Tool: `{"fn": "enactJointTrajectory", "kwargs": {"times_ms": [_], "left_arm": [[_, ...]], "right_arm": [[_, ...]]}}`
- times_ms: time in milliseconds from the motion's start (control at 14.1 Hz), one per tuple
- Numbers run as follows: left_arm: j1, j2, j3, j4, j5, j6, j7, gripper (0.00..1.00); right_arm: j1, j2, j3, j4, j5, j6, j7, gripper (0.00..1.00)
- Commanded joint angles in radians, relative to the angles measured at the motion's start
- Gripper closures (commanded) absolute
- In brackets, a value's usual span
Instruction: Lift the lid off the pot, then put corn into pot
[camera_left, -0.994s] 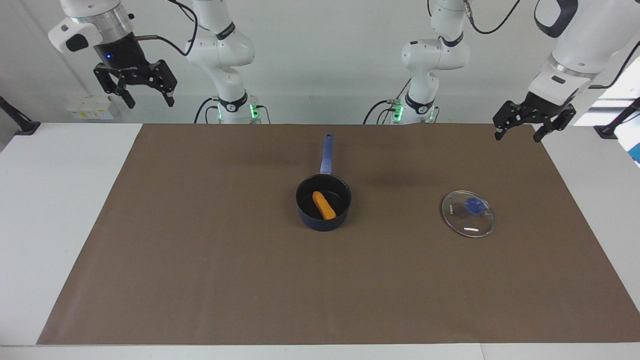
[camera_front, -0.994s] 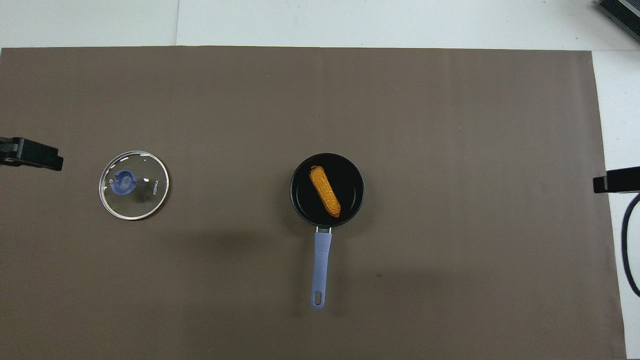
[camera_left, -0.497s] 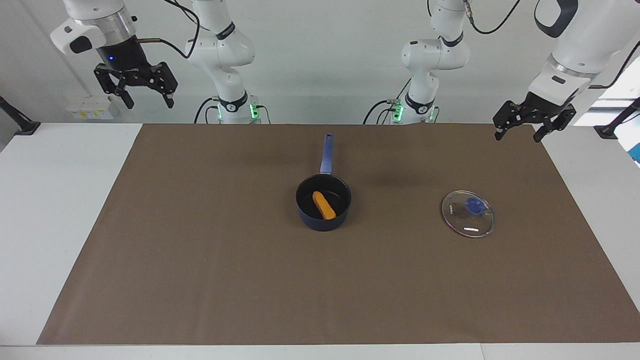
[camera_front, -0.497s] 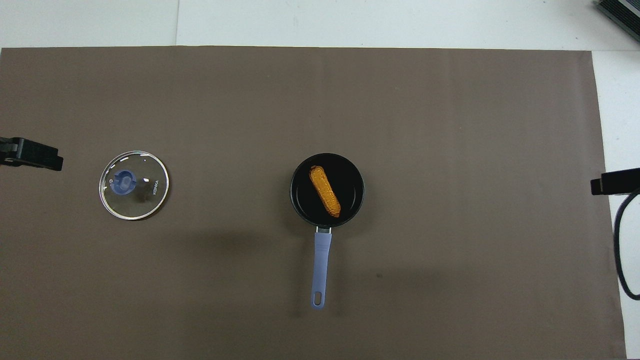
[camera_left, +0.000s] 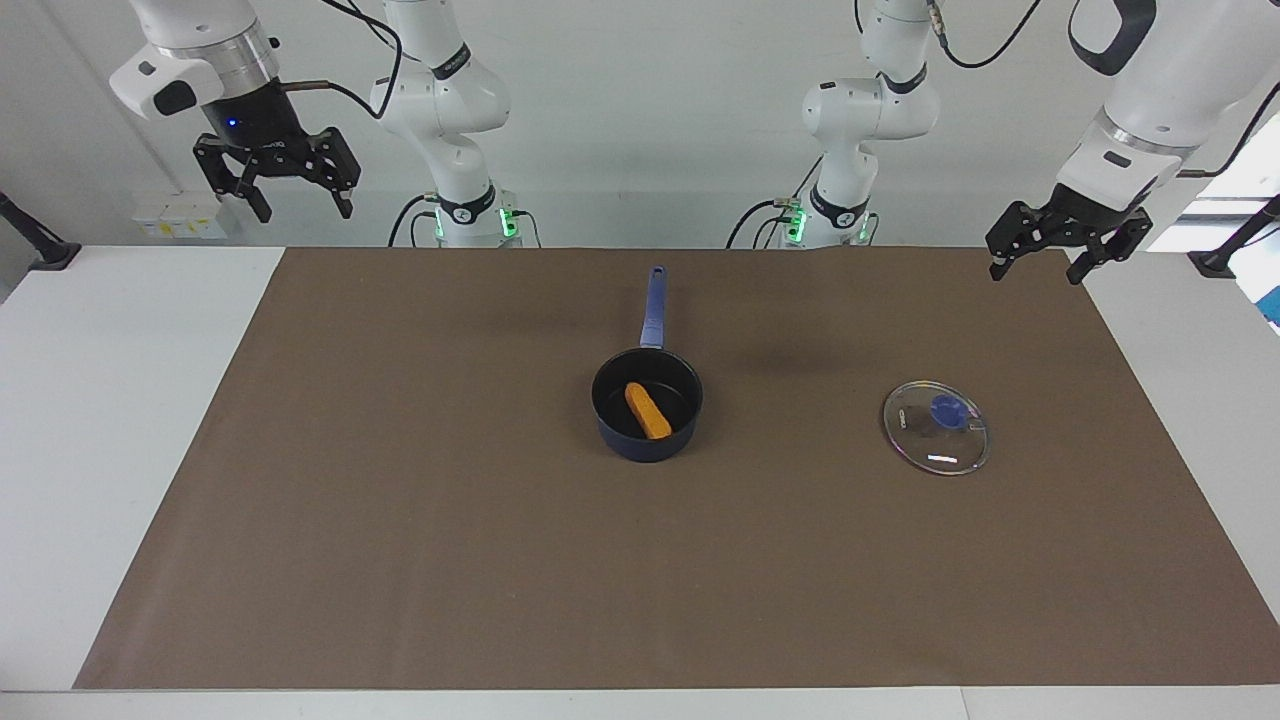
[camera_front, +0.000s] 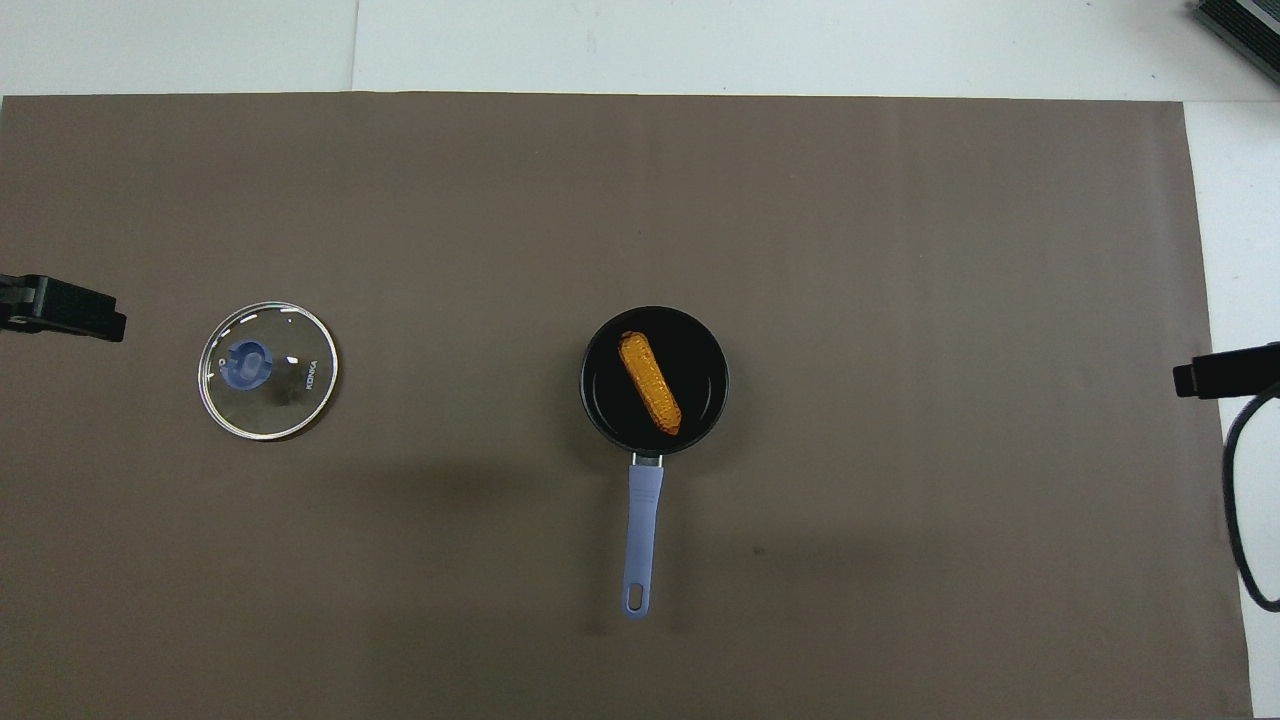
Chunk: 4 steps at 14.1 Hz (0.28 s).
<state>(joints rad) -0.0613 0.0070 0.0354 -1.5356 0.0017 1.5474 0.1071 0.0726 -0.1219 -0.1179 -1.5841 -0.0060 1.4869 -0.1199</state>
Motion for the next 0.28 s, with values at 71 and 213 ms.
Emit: {"fn": "enactJointTrajectory", "kwargs": {"times_ms": [71, 213], "left_arm": [[0.0, -0.018, -0.005, -0.021, 0.012, 0.013, 0.002, 0.0], [0.0, -0.018, -0.005, -0.021, 0.012, 0.013, 0.003, 0.0]], "right_arm": [[-0.001, -0.024, 0.001, -0.031, -0.015, 0.016, -0.032, 0.0], [-0.002, -0.022, 0.001, -0.03, -0.015, 0.016, -0.023, 0.0]]}}
